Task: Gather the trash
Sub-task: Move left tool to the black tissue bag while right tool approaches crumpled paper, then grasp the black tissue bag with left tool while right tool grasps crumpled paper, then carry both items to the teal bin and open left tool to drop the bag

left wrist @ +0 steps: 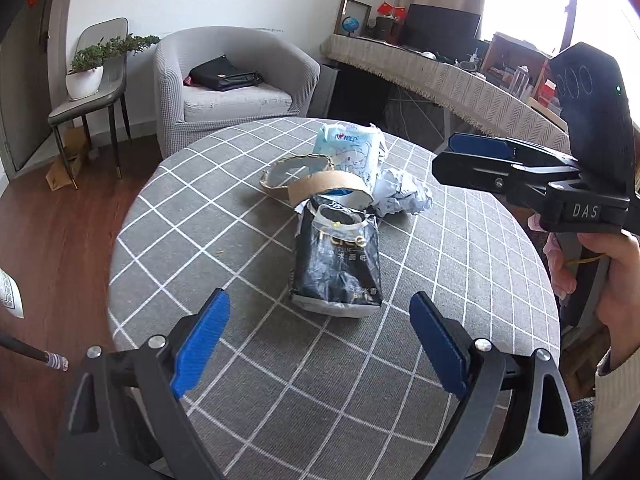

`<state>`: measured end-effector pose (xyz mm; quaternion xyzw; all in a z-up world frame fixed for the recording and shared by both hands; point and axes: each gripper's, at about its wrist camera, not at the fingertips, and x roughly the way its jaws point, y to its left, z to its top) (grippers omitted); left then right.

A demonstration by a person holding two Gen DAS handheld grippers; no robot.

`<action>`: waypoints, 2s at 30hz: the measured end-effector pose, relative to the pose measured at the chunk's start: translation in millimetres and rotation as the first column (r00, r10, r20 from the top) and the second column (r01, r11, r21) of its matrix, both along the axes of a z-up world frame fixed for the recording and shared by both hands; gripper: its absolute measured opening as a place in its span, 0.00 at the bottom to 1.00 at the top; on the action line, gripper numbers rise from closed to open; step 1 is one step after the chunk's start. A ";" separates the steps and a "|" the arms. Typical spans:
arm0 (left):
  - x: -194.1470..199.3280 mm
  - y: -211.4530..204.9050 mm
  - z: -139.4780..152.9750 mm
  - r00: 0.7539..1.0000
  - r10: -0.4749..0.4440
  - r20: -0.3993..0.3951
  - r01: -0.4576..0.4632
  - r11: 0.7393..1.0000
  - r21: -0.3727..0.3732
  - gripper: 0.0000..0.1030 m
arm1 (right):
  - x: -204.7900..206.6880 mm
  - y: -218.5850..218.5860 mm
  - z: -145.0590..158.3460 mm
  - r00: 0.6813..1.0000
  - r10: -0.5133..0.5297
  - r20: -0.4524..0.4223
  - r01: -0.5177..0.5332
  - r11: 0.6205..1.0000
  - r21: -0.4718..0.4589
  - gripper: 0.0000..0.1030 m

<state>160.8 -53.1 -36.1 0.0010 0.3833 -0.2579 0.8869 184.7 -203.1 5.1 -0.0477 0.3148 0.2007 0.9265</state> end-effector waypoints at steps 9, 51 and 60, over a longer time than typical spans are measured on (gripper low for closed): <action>18.7 -23.5 -12.0 1.000 0.010 -0.027 -0.009 0.998 0.055 0.90 | 11.7 -24.8 -13.9 0.999 -0.003 -0.044 0.002 1.000 -0.011 0.86; 24.8 -24.4 -8.2 0.999 0.023 -0.049 -0.022 1.000 0.022 0.49 | 41.6 -17.6 -55.6 0.976 -0.039 -0.213 0.035 0.999 -0.022 0.57; -1.0 -2.3 -0.9 0.997 0.067 -0.025 -0.067 0.998 0.006 0.49 | 22.9 -7.2 -41.5 0.982 -0.046 -0.181 0.046 0.999 -0.005 0.57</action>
